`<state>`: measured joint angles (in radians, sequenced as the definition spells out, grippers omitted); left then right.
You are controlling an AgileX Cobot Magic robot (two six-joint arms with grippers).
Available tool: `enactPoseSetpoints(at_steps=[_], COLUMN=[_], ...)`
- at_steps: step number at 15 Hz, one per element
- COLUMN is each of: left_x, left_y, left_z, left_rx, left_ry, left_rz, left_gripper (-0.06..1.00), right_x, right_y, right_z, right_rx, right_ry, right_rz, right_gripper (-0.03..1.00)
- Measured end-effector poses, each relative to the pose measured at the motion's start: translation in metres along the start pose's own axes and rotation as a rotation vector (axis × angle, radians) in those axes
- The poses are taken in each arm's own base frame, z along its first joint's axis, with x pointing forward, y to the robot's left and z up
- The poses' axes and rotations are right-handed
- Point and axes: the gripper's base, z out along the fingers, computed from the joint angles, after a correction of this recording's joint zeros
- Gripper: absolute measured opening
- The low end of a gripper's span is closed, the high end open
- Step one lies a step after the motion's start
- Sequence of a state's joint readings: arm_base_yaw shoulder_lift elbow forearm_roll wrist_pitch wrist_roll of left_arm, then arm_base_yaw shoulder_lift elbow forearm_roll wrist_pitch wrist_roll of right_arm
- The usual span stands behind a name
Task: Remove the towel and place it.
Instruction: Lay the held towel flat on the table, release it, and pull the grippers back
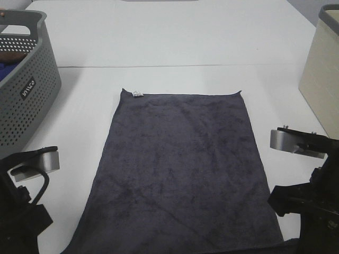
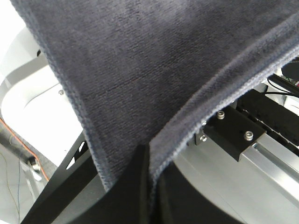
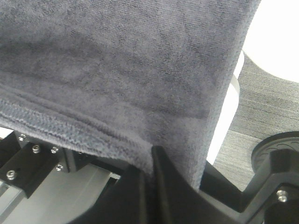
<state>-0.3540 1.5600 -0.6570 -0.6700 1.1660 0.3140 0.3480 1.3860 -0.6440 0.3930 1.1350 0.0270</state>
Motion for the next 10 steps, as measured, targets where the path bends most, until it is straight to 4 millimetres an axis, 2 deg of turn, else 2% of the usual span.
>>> enactPoseSetpoints(at_steps=[5,10], left_x=[-0.015,-0.04], left_y=[0.008,-0.016], left_z=[0.01,0.03], left_rx=[-0.026,-0.178], left_ry=[0.071,0.167], left_rz=[-0.038,0.148], left_gripper=[0.0,0.0], right_x=[-0.012,-0.022], right_y=[-0.002,-0.01], right_z=[0.014,0.028], right_rx=[-0.008,0.042], right_ry=[0.08,0.168], right_rz=[-0.002,-0.023], right_gripper=[0.01,0.01])
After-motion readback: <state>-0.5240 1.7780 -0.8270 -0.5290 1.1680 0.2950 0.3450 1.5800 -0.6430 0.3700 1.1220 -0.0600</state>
